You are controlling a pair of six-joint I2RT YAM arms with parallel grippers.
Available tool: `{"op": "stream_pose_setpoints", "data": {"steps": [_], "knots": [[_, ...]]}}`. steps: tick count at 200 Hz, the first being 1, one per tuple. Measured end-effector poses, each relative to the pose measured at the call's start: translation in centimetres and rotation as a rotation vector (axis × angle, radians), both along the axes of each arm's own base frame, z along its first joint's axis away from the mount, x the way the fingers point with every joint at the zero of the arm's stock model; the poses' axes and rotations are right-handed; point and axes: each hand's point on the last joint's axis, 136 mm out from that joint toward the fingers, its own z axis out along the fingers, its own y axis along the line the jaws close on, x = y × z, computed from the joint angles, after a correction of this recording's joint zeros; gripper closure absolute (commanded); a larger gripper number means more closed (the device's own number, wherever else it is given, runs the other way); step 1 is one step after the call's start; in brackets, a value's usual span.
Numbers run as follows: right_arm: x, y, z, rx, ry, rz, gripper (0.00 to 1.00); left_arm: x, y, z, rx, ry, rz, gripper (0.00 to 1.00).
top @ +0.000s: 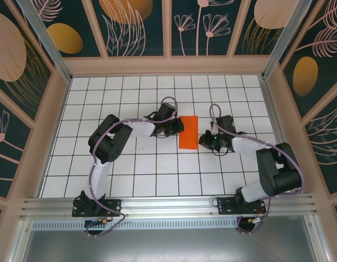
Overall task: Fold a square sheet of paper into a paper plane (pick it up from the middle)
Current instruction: Fold the square sheet of paper in half at the center of the table, then move the square sheet of paper to the center of the table.
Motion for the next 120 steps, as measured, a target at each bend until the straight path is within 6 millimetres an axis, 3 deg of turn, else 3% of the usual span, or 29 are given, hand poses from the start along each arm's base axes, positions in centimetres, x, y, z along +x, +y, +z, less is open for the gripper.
{"op": "stream_pose_setpoints", "data": {"steps": [30, 82, 120], "knots": [[2.6, 1.2, 1.6, -0.029, -0.071, 0.018, 1.00, 0.3, 1.1, 0.8, 0.059, -0.007, 0.018, 0.88], [2.6, 2.6, -2.5, -0.082, 0.028, 0.056, 1.00, 0.9, 4.3, 5.7, 0.044, -0.083, 0.099, 0.85], [2.9, 4.3, -3.2, -0.070, 0.031, 0.088, 1.00, -0.2, 9.1, 4.4, 0.068, -0.045, 0.195, 0.83]]}}
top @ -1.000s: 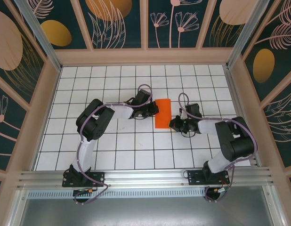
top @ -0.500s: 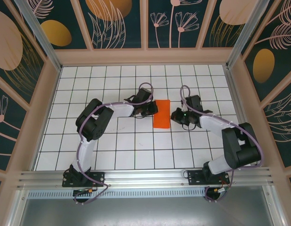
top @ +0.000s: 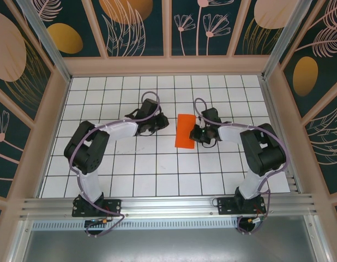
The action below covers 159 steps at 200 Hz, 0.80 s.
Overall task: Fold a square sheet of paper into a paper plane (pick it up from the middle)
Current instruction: Move the square sheet of paper to the center of the table.
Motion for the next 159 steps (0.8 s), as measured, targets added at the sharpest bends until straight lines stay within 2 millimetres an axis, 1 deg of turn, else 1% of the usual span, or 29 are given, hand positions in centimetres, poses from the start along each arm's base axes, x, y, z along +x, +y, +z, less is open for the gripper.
{"op": "stream_pose_setpoints", "data": {"steps": [16, 34, 71, 91, 112, 129, 142, 151, 159], "knots": [[-0.1, 1.2, 0.1, 0.023, -0.002, 0.012, 1.00, -0.7, 2.0, -1.1, 0.022, 0.026, 0.044, 0.82], [-0.7, 3.0, 0.1, 0.053, 0.004, 0.029, 1.00, -1.4, 3.5, -1.4, 0.037, 0.031, 0.081, 0.82], [-1.6, 7.8, 0.2, 0.118, 0.031, 0.052, 1.00, -2.9, 5.2, -1.0, 0.031, 0.008, 0.128, 0.83], [-1.7, 9.5, 0.3, 0.136, 0.046, 0.051, 1.00, -3.6, 6.1, -0.7, 0.024, -0.010, 0.154, 0.83], [-0.4, 10.0, 1.4, 0.121, 0.019, 0.042, 1.00, -4.3, 6.7, -0.7, 0.020, -0.015, 0.173, 0.83], [1.4, 10.7, 3.2, 0.103, -0.035, 0.054, 1.00, -4.7, 7.1, -0.7, 0.018, -0.020, 0.181, 0.82], [3.0, 11.6, 4.6, 0.101, -0.083, 0.074, 1.00, -4.8, 7.2, -0.6, 0.016, -0.024, 0.181, 0.82], [3.9, 12.2, 5.1, 0.097, -0.105, 0.089, 1.00, -4.9, 7.2, -0.6, 0.015, -0.025, 0.181, 0.83], [4.6, 12.6, 5.2, 0.087, -0.119, 0.100, 1.00, -4.8, 7.1, -0.5, 0.011, -0.030, 0.181, 0.83]]}}
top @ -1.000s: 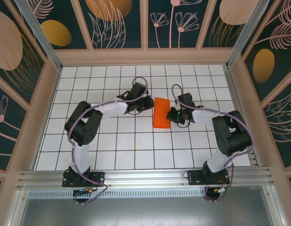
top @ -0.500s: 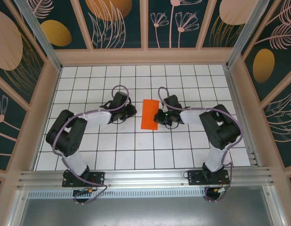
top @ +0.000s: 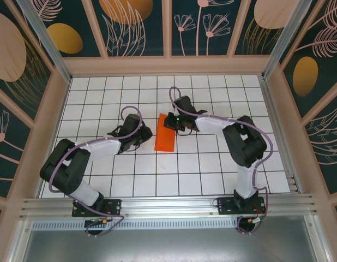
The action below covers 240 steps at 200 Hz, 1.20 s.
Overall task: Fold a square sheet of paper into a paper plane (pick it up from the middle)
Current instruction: Move the square sheet of paper to the center of the table, then rotate the square sheet of paper at the center of the table.
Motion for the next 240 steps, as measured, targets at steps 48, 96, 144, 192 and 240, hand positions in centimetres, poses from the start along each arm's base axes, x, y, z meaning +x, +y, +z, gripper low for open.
{"op": "stream_pose_setpoints", "data": {"steps": [48, 96, 144, 192, 240], "knots": [[1.3, 0.2, -4.3, -0.123, 0.047, 0.042, 1.00, 0.2, 0.1, 1.3, -0.020, -0.039, 0.008, 0.82], [2.7, -1.3, -4.7, -0.181, 0.048, -0.004, 1.00, 0.2, -0.2, 2.4, -0.045, -0.070, 0.001, 0.83], [2.7, -5.9, -4.8, -0.226, 0.053, -0.154, 1.00, -0.5, -1.9, 2.9, -0.090, -0.076, -0.062, 0.83], [-0.8, -11.7, -5.0, -0.229, 0.128, -0.337, 1.00, -2.5, -5.9, 2.8, -0.141, -0.065, -0.174, 0.88], [-3.8, -12.1, -3.6, -0.093, 0.125, -0.301, 1.00, -4.6, -9.9, 1.4, -0.212, -0.007, -0.256, 0.98]]}}
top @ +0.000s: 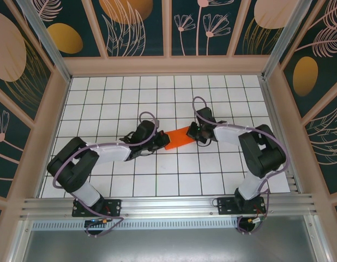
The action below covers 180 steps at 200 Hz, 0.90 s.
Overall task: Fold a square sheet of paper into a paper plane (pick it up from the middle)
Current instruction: Rotate the square sheet of paper at the center of the table, then first fold in half a square sheet of paper at the center of the table.
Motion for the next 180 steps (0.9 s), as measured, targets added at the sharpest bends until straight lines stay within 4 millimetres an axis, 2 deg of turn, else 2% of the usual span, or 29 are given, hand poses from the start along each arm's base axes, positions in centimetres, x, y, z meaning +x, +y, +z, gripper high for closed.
{"op": "stream_pose_setpoints", "data": {"steps": [32, 56, 86, 149, 180], "knots": [[-1.4, 0.4, 1.8, 0.113, -0.056, 0.041, 1.00, -0.1, -2.0, 0.2, -0.031, 0.010, -0.026, 1.00], [-3.3, 0.4, 0.8, 0.153, -0.026, 0.051, 1.00, 0.2, -3.2, 0.1, -0.052, 0.020, -0.030, 1.00], [-5.0, 0.1, -0.5, 0.185, 0.022, 0.046, 1.00, 0.0, -3.9, -1.5, -0.041, 0.062, -0.029, 1.00], [-4.5, 1.1, 0.7, 0.245, -0.023, 0.068, 1.00, 0.3, -4.9, -1.9, -0.048, 0.082, -0.033, 1.00], [-4.4, 1.4, 0.5, 0.257, -0.023, 0.078, 1.00, 0.3, -5.3, -2.7, -0.029, 0.104, -0.036, 1.00]]}}
